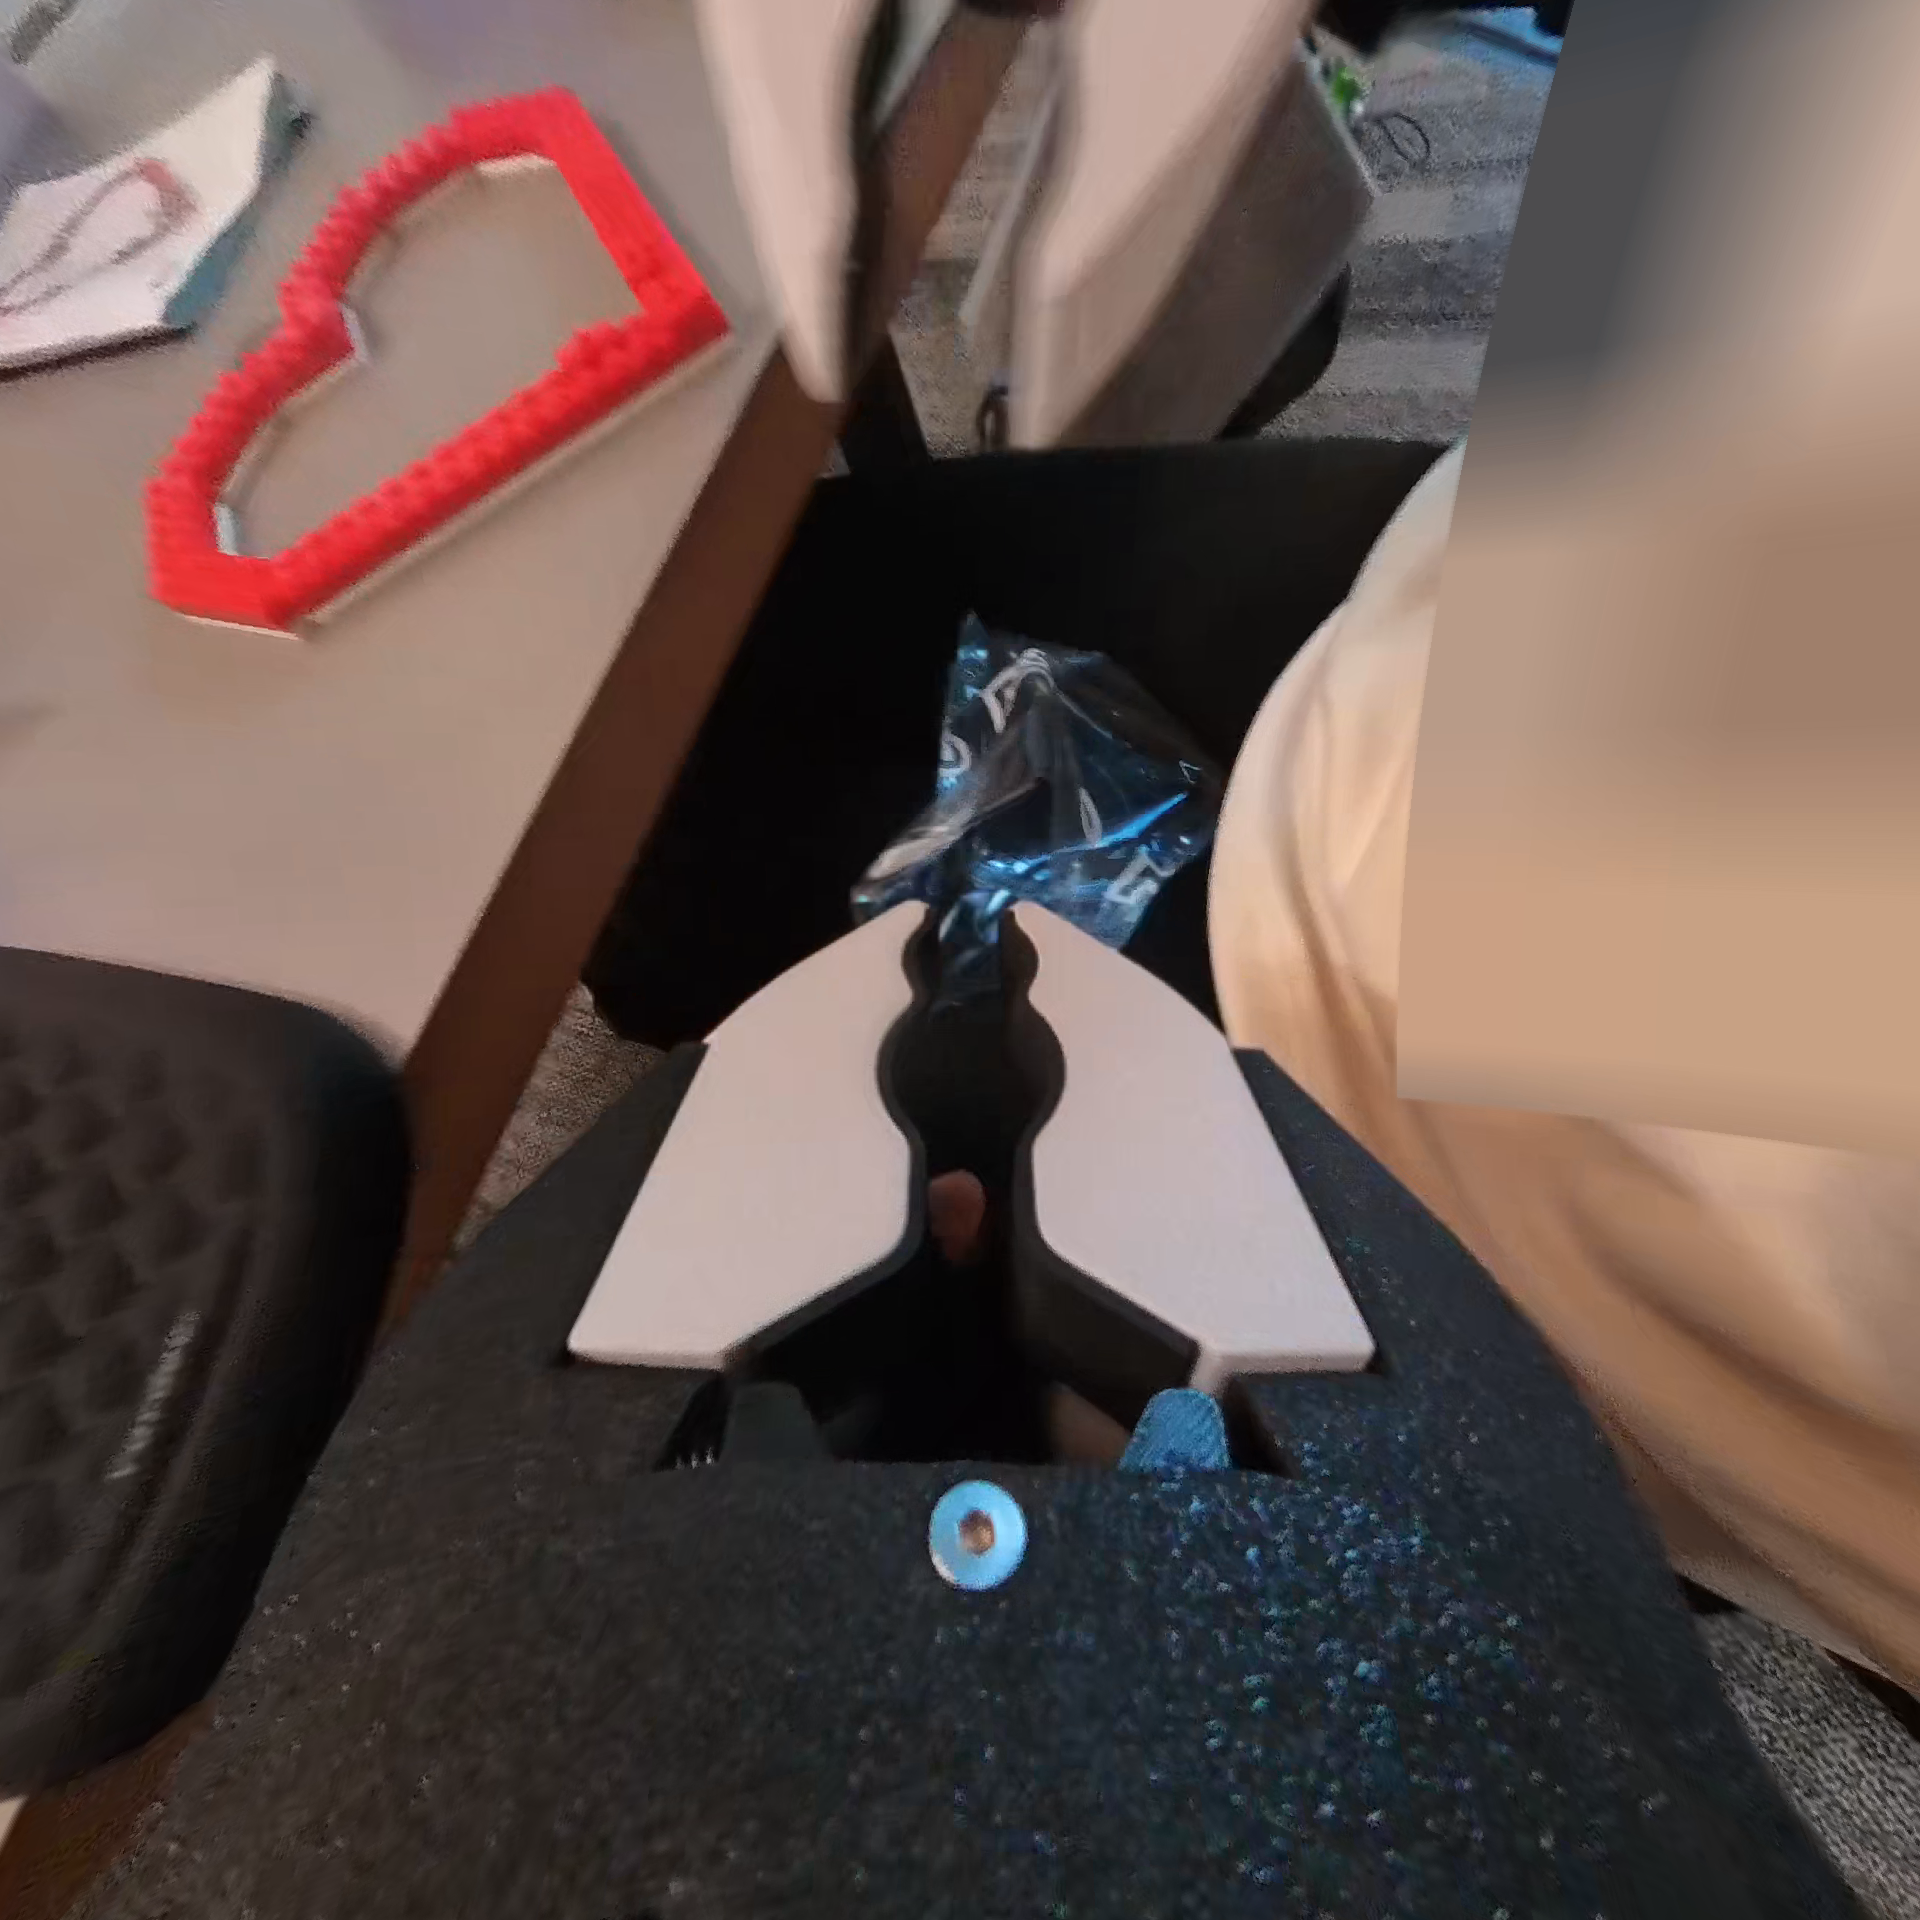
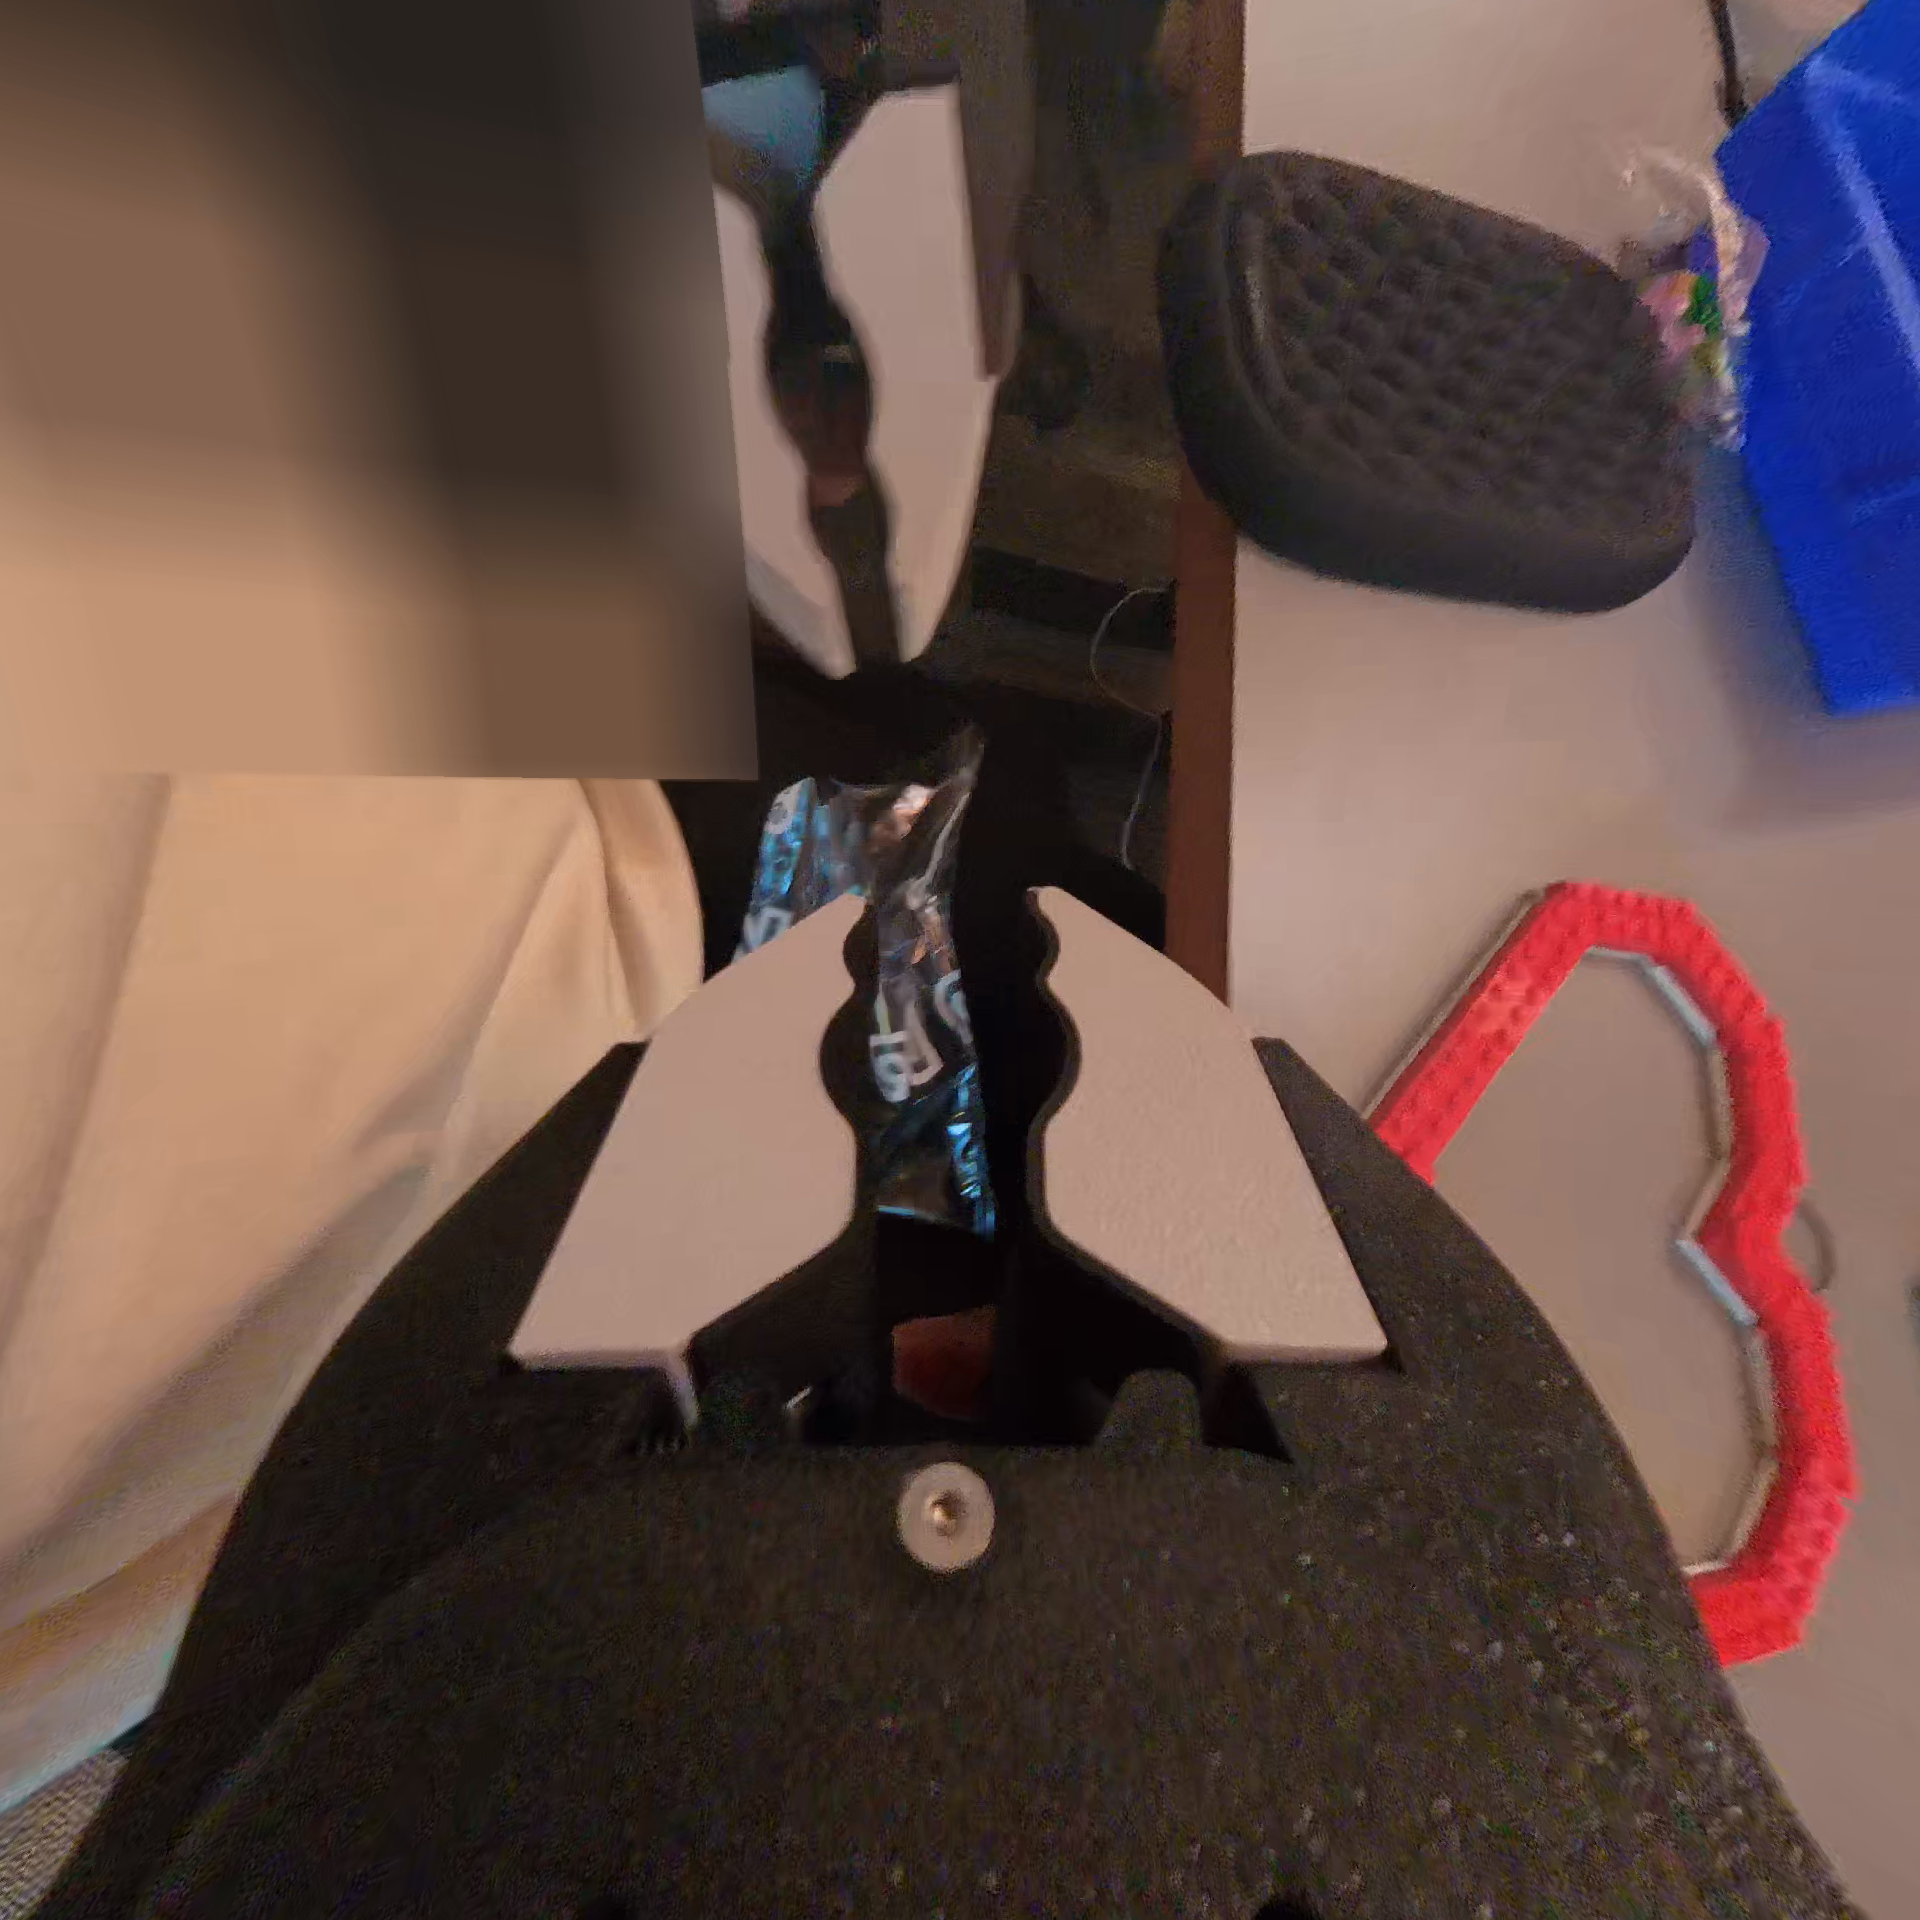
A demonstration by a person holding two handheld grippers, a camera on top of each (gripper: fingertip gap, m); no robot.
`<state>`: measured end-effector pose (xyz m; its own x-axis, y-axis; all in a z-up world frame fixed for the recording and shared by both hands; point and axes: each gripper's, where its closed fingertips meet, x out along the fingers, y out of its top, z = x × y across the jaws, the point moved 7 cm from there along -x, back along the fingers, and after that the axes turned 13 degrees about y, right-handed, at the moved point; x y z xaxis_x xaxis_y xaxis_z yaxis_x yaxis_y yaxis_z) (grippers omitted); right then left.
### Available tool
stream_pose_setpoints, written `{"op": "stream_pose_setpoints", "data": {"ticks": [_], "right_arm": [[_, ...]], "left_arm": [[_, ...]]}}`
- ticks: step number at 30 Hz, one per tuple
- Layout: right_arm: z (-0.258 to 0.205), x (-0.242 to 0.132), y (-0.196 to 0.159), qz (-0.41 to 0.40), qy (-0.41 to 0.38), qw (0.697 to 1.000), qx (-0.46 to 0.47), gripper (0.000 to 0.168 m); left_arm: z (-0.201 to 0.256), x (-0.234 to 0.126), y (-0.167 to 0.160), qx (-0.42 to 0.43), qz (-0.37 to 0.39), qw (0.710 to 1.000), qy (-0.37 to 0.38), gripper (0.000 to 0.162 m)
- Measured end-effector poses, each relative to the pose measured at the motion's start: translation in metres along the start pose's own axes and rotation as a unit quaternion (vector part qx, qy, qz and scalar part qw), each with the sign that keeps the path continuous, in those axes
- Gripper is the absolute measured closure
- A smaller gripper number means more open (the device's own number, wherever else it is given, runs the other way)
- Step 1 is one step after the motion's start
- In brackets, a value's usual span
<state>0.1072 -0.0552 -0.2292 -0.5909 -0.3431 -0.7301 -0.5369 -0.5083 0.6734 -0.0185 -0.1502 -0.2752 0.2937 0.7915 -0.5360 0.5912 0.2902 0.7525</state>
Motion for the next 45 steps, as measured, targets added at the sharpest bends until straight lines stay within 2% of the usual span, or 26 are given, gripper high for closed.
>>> {"op": "stream_pose_setpoints", "data": {"ticks": [1,3,6,11,14,18,22,24,25,28,30,32,35,40,45], "right_arm": [[0.007,0.002,0.006,-0.006,-0.004,1.000,0.004,0.141],[0.023,0.013,0.017,-0.015,0.023,0.998,0.060,0.138],[0.037,0.039,0.026,-0.073,0.097,0.978,0.170,0.134],[0.044,0.066,0.029,-0.141,0.095,0.963,0.210,0.136],[0.049,0.064,0.017,-0.164,0.066,0.956,0.235,0.138],[0.039,0.059,0.001,-0.181,0.070,0.942,0.274,0.128],[0.027,0.057,-0.002,-0.223,0.071,0.942,0.240,0.137],[0.027,0.040,-0.003,-0.225,0.071,0.946,0.224,0.131],[0.028,0.025,-0.002,-0.211,0.062,0.950,0.221,0.137],[0.017,-0.013,-0.003,-0.142,0.062,0.965,0.213,0.141],[0.005,-0.017,-0.004,-0.107,0.037,0.968,0.226,0.139],[-0.018,-0.001,-0.005,-0.088,0.038,0.970,0.225,0.131],[-0.036,0.026,-0.022,-0.124,-0.014,0.972,0.197,0.111],[-0.036,0.048,-0.036,-0.101,-0.049,0.966,0.231,0.104],[-0.028,0.074,-0.056,-0.103,-0.069,0.961,0.249,0.102]], "left_arm": [[0.006,0.002,-0.002,0.009,-0.004,1.000,0.004,0.150],[0.015,0.010,-0.006,0.036,-0.012,0.999,0.025,0.147],[0.022,0.021,-0.009,0.068,-0.023,0.996,0.045,0.147],[0.031,0.032,0.005,0.075,0.004,0.997,0.005,0.149],[0.035,0.038,0.015,0.093,0.026,0.995,0.002,0.150],[0.048,0.045,0.035,0.113,0.058,0.992,-0.013,0.149],[0.064,0.052,0.044,0.138,0.059,0.988,-0.025,0.148],[0.066,0.052,0.041,0.162,0.048,0.986,-0.007,0.145],[0.065,0.050,0.038,0.168,0.038,0.985,-0.001,0.146],[0.051,0.036,0.030,0.115,0.029,0.993,0.006,0.150],[0.036,0.024,0.024,0.074,0.024,0.997,0.018,0.151],[0.022,0.017,0.017,0.043,0.004,0.998,0.038,0.149],[0.026,0.028,0.011,0.016,-0.023,0.999,0.021,0.144],[0.038,0.064,-0.008,-0.024,-0.122,0.992,0.013,0.133],[0.045,0.082,-0.026,-0.121,-0.173,0.977,0.007,0.150]]}}
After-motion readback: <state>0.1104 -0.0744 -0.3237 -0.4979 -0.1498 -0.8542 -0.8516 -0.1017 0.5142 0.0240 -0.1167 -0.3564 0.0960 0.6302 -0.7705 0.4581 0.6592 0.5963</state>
